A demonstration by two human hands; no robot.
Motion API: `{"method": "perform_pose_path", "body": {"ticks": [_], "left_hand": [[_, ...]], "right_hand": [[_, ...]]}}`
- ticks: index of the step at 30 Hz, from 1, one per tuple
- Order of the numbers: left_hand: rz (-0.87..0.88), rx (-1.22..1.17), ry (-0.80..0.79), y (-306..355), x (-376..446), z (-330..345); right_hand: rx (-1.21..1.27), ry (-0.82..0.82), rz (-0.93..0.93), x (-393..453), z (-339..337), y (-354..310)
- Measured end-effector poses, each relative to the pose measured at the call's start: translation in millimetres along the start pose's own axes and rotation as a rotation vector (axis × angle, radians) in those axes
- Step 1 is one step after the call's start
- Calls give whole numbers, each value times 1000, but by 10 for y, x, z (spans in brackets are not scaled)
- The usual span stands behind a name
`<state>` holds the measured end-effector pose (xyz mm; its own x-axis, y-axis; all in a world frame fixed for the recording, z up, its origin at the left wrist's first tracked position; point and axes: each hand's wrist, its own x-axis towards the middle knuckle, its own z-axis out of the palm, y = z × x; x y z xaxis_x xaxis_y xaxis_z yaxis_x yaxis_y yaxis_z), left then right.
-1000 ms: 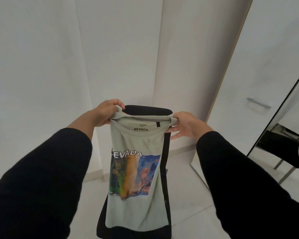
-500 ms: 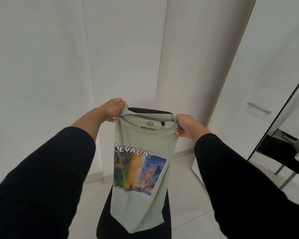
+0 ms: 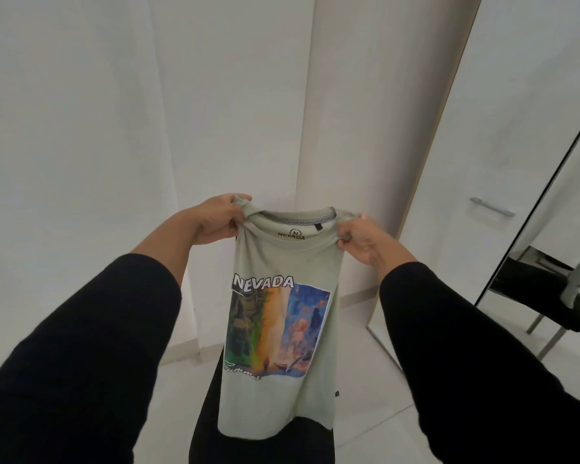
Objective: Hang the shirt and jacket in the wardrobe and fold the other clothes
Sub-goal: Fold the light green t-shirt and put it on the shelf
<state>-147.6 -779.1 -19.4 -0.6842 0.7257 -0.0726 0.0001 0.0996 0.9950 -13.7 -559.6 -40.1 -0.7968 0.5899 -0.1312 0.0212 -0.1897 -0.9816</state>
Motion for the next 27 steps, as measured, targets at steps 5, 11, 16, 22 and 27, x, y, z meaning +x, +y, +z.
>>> {"method": "perform_pose_path", "body": {"ticks": [5, 11, 16, 22, 27], "left_hand": [[42, -20, 63, -113, -5, -56], [46, 45, 268, -151, 17, -109], [102, -10, 239, -41, 10, -55], [200, 26, 277, 135, 7, 111], [284, 128, 258, 275, -25, 259]], "right_hand": [[-45, 111, -22, 14, -50, 24], [-129, 293, -53, -9, -67, 2], [-93, 348, -44, -68, 6, -43], [-171, 664, -56, -124, 70, -90], [-60, 592, -47, -178, 159, -10]]}}
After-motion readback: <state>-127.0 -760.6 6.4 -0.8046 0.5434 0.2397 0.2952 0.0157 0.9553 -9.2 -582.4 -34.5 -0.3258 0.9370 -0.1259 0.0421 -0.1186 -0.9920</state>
